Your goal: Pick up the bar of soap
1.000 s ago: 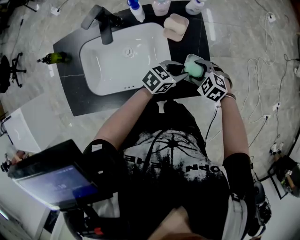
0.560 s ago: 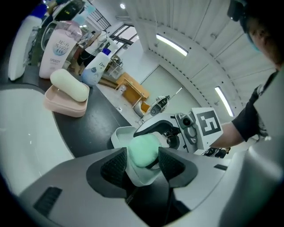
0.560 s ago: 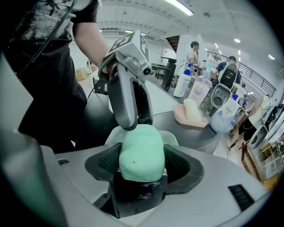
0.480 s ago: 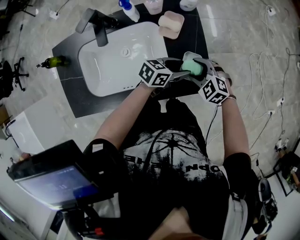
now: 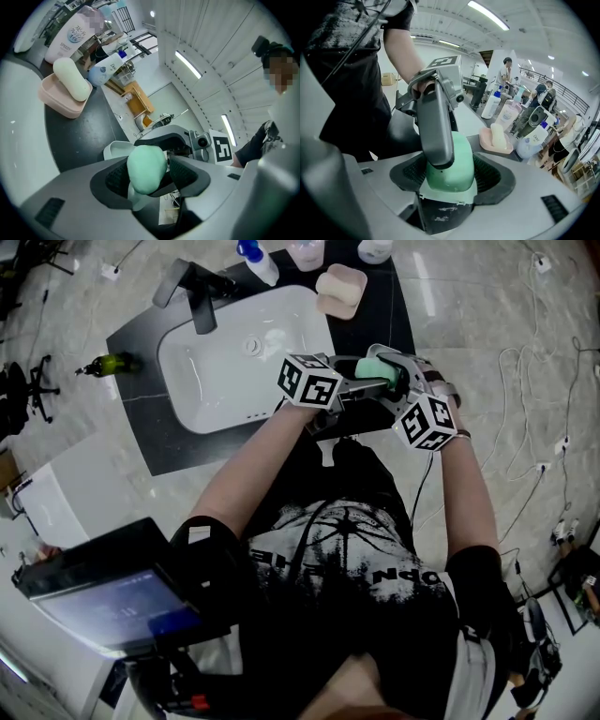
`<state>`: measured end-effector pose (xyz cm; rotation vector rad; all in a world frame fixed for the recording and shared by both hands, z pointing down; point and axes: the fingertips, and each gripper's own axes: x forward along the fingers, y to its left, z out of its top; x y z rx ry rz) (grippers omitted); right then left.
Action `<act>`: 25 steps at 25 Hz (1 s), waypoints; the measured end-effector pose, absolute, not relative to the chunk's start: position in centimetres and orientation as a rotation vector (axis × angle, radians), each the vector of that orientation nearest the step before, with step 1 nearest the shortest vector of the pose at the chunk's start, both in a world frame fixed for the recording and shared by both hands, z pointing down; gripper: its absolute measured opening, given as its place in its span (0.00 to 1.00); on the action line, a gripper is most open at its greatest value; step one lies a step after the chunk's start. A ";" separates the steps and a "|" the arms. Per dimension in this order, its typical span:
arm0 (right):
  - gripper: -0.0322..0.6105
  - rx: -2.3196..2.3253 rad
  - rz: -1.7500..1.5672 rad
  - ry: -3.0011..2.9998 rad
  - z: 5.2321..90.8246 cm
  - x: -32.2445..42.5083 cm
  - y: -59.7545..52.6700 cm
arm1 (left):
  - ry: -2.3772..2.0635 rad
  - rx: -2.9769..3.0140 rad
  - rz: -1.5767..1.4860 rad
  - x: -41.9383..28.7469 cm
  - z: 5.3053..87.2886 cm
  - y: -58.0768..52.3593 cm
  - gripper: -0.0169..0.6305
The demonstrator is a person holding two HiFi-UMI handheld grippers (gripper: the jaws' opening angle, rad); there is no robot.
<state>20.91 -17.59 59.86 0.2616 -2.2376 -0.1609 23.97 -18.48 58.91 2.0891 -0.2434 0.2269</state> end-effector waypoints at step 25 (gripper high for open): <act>0.50 0.355 -0.223 -2.196 60.0 20.7 -17.7 | -0.368 2.124 0.192 23.3 58.1 -19.0 0.24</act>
